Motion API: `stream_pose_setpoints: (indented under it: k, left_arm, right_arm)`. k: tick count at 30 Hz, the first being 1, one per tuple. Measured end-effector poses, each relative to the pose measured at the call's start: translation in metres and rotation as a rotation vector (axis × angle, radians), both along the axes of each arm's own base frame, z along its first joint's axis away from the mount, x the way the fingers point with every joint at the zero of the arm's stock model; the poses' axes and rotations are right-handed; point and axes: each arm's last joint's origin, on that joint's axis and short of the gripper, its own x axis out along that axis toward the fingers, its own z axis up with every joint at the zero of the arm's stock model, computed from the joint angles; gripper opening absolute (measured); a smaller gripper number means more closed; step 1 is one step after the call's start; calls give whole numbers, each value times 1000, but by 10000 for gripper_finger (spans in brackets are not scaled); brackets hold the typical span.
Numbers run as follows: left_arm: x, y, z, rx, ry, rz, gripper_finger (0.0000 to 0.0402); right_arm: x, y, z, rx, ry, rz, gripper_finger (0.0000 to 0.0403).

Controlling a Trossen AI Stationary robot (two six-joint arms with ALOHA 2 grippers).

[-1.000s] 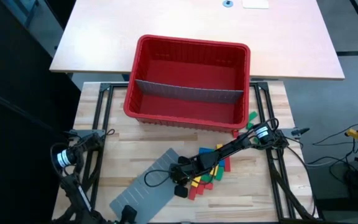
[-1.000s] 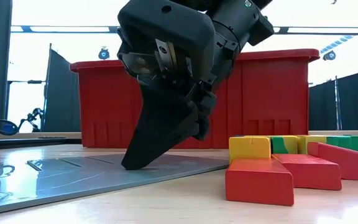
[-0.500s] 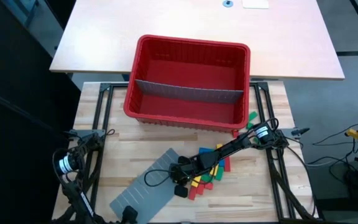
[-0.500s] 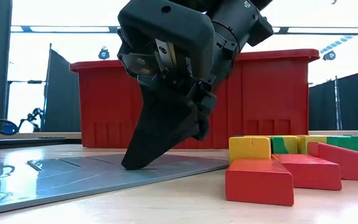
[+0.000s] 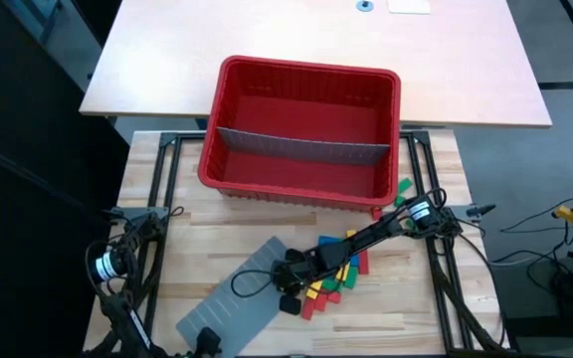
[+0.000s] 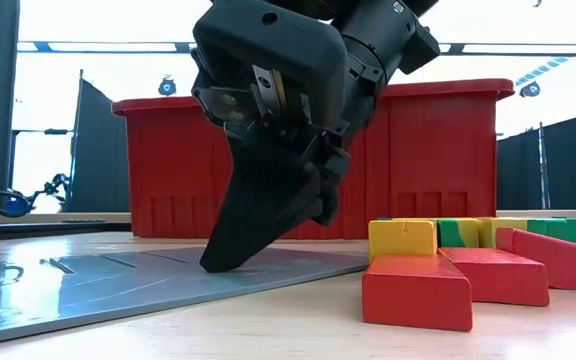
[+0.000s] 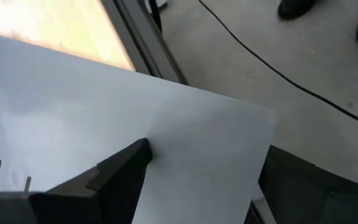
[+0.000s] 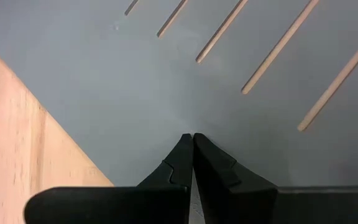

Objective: Sort blocks

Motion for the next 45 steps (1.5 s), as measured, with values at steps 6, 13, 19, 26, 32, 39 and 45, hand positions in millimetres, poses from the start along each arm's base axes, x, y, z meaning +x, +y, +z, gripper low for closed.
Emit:
stream_pose_setpoints:
  k: [6, 13, 19, 26, 32, 39, 45]
  left_arm:
    - [1, 0, 5, 26, -16, 13, 218]
    - [3, -6, 15, -19, -24, 29, 52]
    - [5, -8, 18, -60, 23, 59, 0]
    - [8, -3, 25, -22, 22, 131, 1]
    - [7, -7, 28, -84, 60, 157, 1]
    - [-1, -17, 28, -187, 158, 139, 43]
    - [-2, -21, 30, -239, 119, 180, 151]
  right_arm:
    - [0, -1, 0, 0, 5, -9, 0]
    - [0, -2, 0, -2, 5, -13, 0]
    - [0, -2, 2, 2, -2, -12, 0]
    - [1, 0, 4, 22, -10, 2, 0]
    - [0, 0, 4, 26, -5, 8, 0]
    - [0, 0, 4, 20, -6, 16, 0]
    - [0, 0, 4, 17, -7, 19, 0]
